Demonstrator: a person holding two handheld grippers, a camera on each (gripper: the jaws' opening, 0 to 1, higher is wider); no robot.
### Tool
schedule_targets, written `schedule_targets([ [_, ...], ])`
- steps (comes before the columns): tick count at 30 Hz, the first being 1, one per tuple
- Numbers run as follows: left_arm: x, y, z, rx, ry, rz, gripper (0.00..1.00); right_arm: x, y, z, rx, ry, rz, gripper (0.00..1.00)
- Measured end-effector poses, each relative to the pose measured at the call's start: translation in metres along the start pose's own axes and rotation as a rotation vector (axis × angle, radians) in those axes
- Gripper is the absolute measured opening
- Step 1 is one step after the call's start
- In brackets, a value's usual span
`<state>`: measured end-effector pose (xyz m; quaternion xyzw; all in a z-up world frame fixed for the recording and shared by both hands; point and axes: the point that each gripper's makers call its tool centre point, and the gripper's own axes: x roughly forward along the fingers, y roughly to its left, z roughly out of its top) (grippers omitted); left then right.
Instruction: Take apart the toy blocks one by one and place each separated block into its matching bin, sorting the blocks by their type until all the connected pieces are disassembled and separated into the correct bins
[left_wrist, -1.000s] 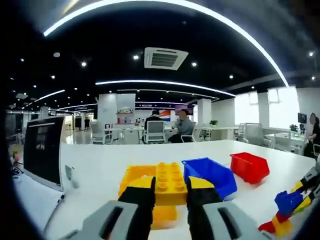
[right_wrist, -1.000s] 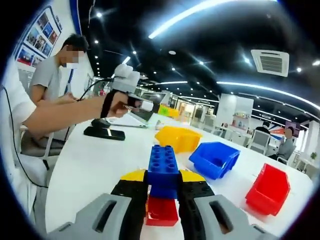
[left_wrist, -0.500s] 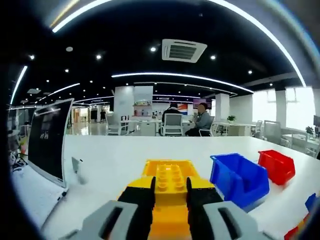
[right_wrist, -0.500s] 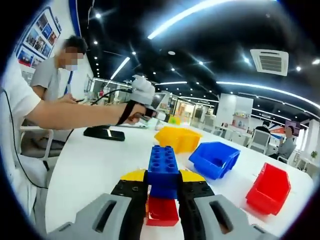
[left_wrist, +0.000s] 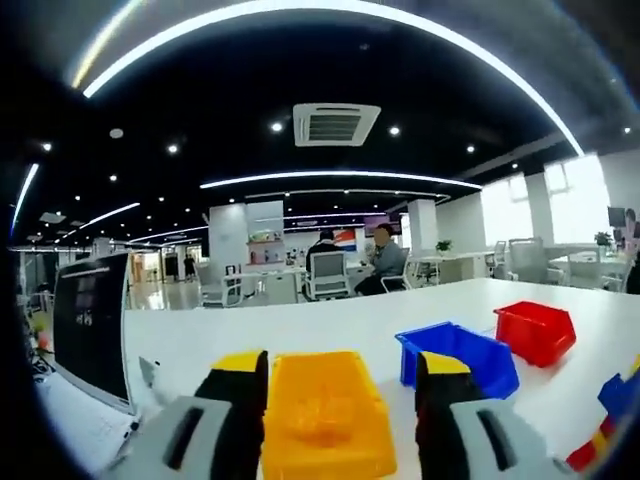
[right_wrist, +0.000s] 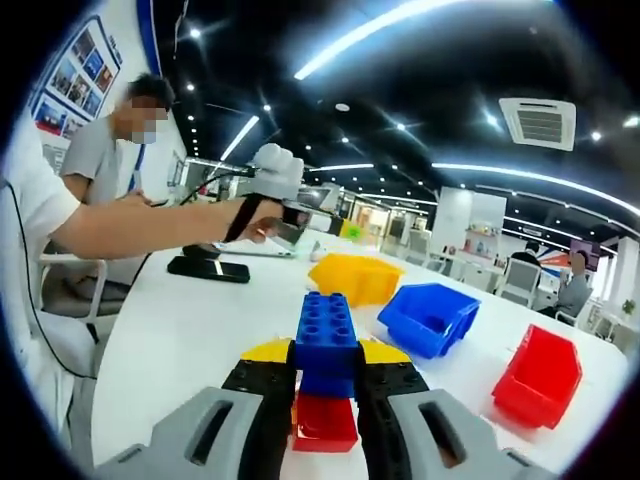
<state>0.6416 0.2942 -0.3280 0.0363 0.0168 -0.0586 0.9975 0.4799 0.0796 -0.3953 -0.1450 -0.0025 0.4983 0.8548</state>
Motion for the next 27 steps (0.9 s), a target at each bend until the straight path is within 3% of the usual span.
schedule_targets([
  [4, -0.013, -0.007, 0.006, 0.001, -0.023, -0.024, 0.58, 0.000, 0.000, 0.000, 0.002, -0.001, 0.000, 0.24],
  [13, -0.066, -0.032, 0.024, 0.018, -0.095, -0.100, 0.58, -0.001, -0.001, 0.000, 0.004, -0.001, -0.004, 0.24],
  [22, -0.115, -0.051, 0.014, -0.009, -0.104, -0.151, 0.56, -0.003, 0.000, 0.000, 0.015, -0.003, -0.002, 0.24],
  [27, -0.133, -0.054, -0.003, -0.032, -0.092, -0.153, 0.55, -0.003, 0.000, 0.003, 0.027, -0.012, 0.000, 0.24],
])
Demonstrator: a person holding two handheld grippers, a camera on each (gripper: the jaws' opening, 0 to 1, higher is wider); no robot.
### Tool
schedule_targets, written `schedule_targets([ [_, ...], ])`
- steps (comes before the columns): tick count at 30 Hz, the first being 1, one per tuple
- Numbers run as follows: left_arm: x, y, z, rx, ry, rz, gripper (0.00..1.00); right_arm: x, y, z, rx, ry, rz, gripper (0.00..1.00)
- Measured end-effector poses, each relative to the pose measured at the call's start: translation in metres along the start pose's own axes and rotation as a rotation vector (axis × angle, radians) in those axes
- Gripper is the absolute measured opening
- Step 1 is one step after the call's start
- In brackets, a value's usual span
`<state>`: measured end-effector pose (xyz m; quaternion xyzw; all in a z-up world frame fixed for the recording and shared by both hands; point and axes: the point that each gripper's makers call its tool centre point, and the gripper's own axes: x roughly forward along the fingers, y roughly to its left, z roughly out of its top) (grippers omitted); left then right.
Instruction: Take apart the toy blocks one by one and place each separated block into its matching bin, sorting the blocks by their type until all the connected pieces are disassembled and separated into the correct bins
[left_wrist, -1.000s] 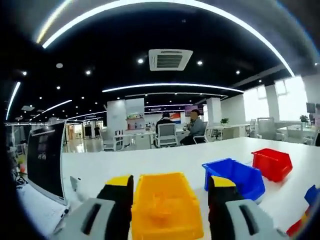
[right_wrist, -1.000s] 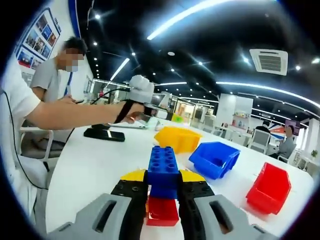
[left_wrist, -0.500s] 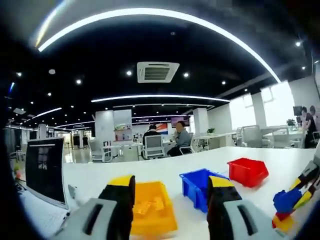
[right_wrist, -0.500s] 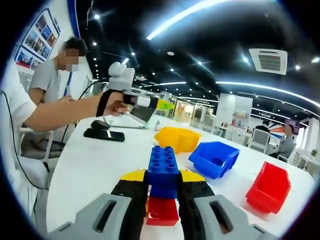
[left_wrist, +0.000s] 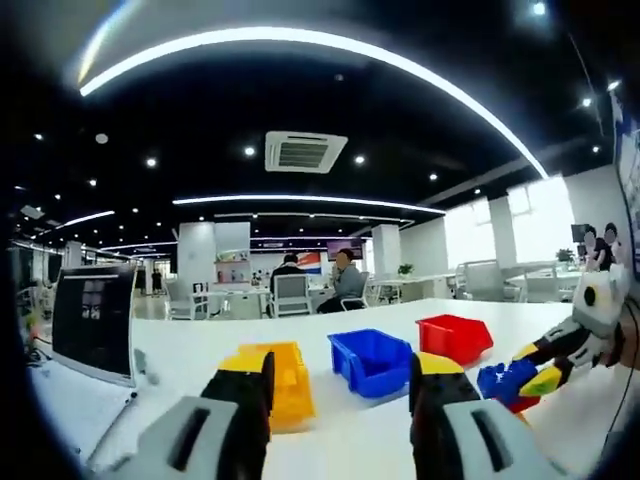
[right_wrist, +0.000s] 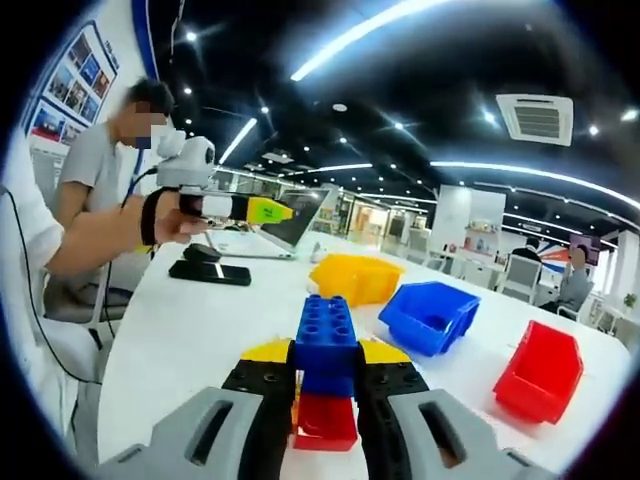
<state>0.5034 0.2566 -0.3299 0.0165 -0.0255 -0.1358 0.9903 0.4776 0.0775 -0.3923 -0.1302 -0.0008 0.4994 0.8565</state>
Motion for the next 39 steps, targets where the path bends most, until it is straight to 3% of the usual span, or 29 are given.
schedule_targets([
  [11, -0.010, -0.010, -0.028, -0.031, 0.045, -0.015, 0.54, -0.001, 0.005, 0.000, 0.004, 0.010, 0.004, 0.24],
  [20, -0.008, -0.045, -0.051, -0.037, 0.097, -0.106, 0.53, -0.003, 0.003, 0.001, 0.041, -0.004, 0.003, 0.24],
  [26, -0.008, -0.061, -0.058, -0.033, 0.110, -0.142, 0.53, -0.003, -0.003, 0.014, 0.065, -0.022, 0.005, 0.24],
  [31, -0.008, -0.066, -0.056, -0.034, 0.101, -0.157, 0.53, 0.003, -0.019, 0.030, 0.113, -0.039, -0.012, 0.24],
  [39, -0.011, -0.067, -0.057, -0.037, 0.095, -0.160, 0.52, 0.025, -0.068, 0.055, 0.212, -0.045, -0.044, 0.24],
])
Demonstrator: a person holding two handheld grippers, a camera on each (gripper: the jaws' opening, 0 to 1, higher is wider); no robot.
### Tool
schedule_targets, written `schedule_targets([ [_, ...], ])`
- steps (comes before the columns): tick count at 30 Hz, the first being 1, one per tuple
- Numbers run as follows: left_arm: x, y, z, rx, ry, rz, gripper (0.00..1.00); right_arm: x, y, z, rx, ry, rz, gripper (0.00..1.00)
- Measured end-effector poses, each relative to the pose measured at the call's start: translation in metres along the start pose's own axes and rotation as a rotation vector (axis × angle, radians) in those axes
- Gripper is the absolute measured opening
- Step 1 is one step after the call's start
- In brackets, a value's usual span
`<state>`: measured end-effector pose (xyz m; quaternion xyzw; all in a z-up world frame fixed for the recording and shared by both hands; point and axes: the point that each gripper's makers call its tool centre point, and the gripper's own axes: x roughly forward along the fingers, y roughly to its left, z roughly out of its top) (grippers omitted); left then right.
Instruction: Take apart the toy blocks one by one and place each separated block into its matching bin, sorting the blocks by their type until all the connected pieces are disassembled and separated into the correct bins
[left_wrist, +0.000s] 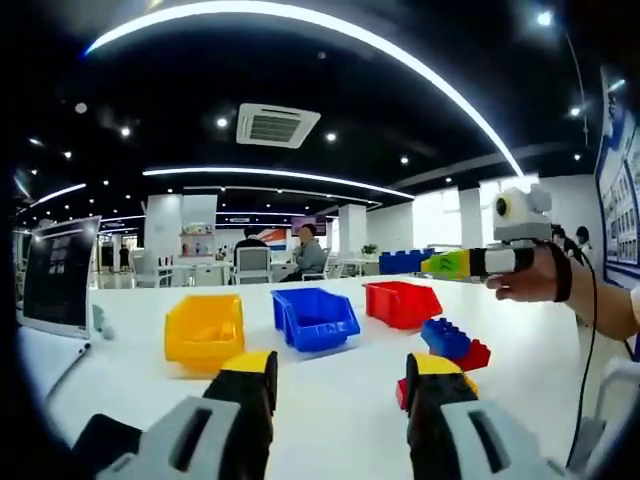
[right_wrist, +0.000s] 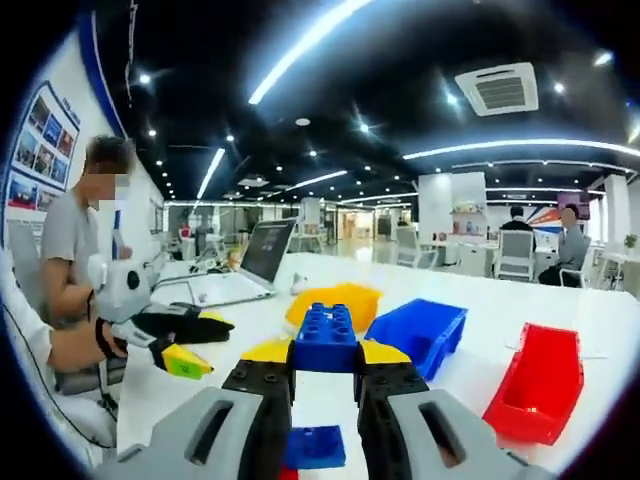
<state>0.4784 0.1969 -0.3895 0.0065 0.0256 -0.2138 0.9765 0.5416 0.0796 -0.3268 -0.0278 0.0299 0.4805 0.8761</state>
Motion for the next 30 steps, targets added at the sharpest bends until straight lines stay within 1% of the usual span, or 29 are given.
schedule_targets([
  [3, -0.002, 0.003, -0.002, 0.000, 0.001, 0.005, 0.52, 0.015, -0.020, 0.009, -0.019, 0.021, -0.028, 0.24],
  [4, -0.003, 0.004, -0.002, -0.001, 0.001, 0.008, 0.52, 0.018, -0.024, 0.010, -0.021, 0.026, -0.032, 0.24],
  [6, -0.005, 0.006, -0.002, 0.000, -0.001, 0.013, 0.52, 0.028, -0.034, 0.014, -0.007, 0.037, -0.041, 0.24],
  [8, -0.007, 0.009, -0.003, 0.000, -0.002, 0.019, 0.52, 0.038, -0.042, 0.016, -0.002, 0.052, -0.046, 0.24],
  [10, -0.009, 0.011, -0.003, -0.004, -0.004, 0.021, 0.52, 0.047, -0.052, 0.015, 0.002, 0.073, -0.072, 0.24],
  [14, -0.011, 0.013, -0.003, 0.002, -0.009, 0.030, 0.52, 0.068, -0.065, 0.006, 0.033, 0.126, -0.096, 0.24],
  [18, -0.013, 0.015, -0.002, 0.007, -0.014, 0.034, 0.52, 0.089, -0.082, -0.011, 0.035, 0.188, -0.131, 0.24],
  [20, -0.014, 0.015, -0.002, 0.010, -0.014, 0.035, 0.52, 0.095, -0.088, -0.019, 0.026, 0.216, -0.152, 0.24],
  [22, -0.015, 0.015, -0.001, 0.015, -0.014, 0.036, 0.52, 0.102, -0.096, -0.029, 0.039, 0.245, -0.174, 0.24],
  [25, -0.016, 0.016, -0.001, 0.017, -0.016, 0.039, 0.51, 0.110, -0.106, -0.038, 0.059, 0.253, -0.198, 0.24],
  [26, -0.017, 0.016, -0.001, 0.018, -0.016, 0.040, 0.51, 0.115, -0.112, -0.040, 0.066, 0.258, -0.209, 0.24],
  [30, -0.019, 0.018, 0.000, 0.020, -0.019, 0.045, 0.51, 0.121, -0.119, -0.044, 0.091, 0.253, -0.228, 0.24],
])
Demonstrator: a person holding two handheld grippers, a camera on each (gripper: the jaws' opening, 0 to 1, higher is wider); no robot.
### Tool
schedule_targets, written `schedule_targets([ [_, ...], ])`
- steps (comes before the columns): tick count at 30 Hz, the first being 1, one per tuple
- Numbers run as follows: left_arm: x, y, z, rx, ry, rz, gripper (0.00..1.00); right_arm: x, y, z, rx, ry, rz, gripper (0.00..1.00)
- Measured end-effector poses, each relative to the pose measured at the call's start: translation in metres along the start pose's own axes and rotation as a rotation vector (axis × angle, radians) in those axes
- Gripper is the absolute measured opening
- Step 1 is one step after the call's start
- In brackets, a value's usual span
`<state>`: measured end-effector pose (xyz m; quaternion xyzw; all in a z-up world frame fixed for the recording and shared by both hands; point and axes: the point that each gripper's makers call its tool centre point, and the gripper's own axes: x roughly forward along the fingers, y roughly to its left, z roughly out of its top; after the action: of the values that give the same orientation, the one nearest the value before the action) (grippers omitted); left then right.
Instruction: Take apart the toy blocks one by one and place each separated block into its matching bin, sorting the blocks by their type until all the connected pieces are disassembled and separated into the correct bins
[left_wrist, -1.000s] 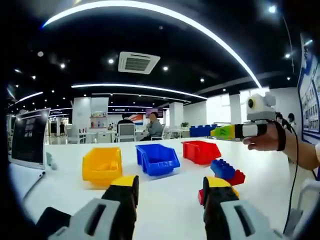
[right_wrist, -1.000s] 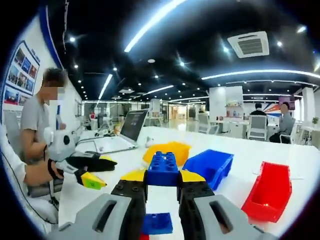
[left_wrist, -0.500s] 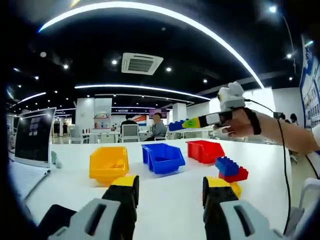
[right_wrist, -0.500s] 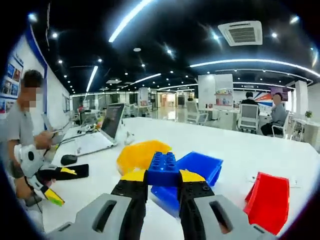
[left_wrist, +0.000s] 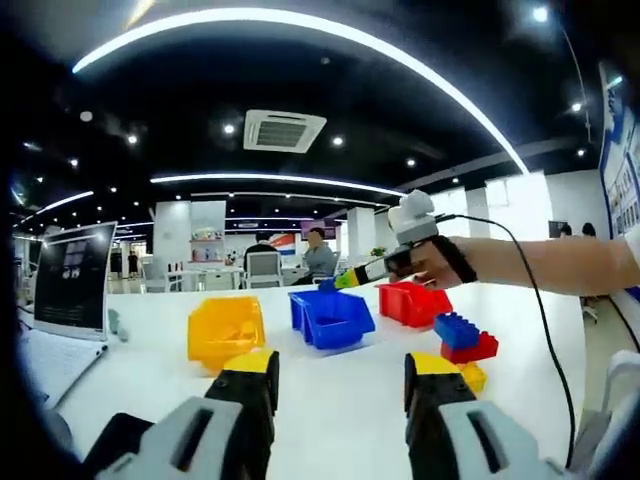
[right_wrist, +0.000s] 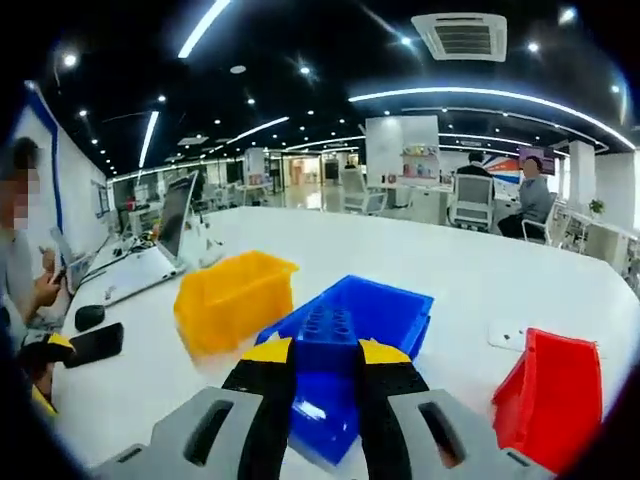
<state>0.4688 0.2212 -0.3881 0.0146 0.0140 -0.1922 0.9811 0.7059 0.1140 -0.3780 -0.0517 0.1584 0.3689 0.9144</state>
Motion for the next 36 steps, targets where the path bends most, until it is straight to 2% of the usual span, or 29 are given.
schedule_targets([
  [4, 0.000, 0.000, 0.000, -0.003, -0.002, 0.001, 0.51, -0.001, 0.000, 0.004, -0.022, -0.029, -0.005, 0.25],
  [5, 0.000, 0.000, -0.001, -0.003, 0.000, 0.001, 0.50, -0.003, 0.000, 0.005, -0.031, -0.038, -0.007, 0.29],
  [7, -0.001, -0.001, -0.002, -0.003, 0.006, -0.001, 0.49, -0.008, 0.002, 0.009, -0.028, -0.060, -0.002, 0.56],
  [8, -0.001, -0.001, -0.003, -0.003, 0.007, -0.001, 0.49, -0.009, 0.005, 0.011, -0.021, -0.070, 0.014, 0.61],
  [18, -0.001, -0.001, 0.000, -0.001, 0.001, 0.001, 0.49, -0.055, 0.018, 0.024, -0.024, -0.148, 0.079, 0.59],
  [29, 0.003, -0.008, 0.004, 0.007, -0.004, -0.013, 0.49, -0.118, 0.040, -0.005, -0.049, -0.128, 0.157, 0.56],
  [34, 0.004, -0.013, 0.003, 0.003, -0.003, -0.023, 0.49, -0.147, 0.051, -0.015, -0.115, -0.113, 0.194, 0.55],
  [36, 0.005, -0.016, 0.002, -0.001, 0.000, -0.031, 0.49, -0.155, 0.056, -0.018, -0.205, -0.099, 0.208, 0.51],
])
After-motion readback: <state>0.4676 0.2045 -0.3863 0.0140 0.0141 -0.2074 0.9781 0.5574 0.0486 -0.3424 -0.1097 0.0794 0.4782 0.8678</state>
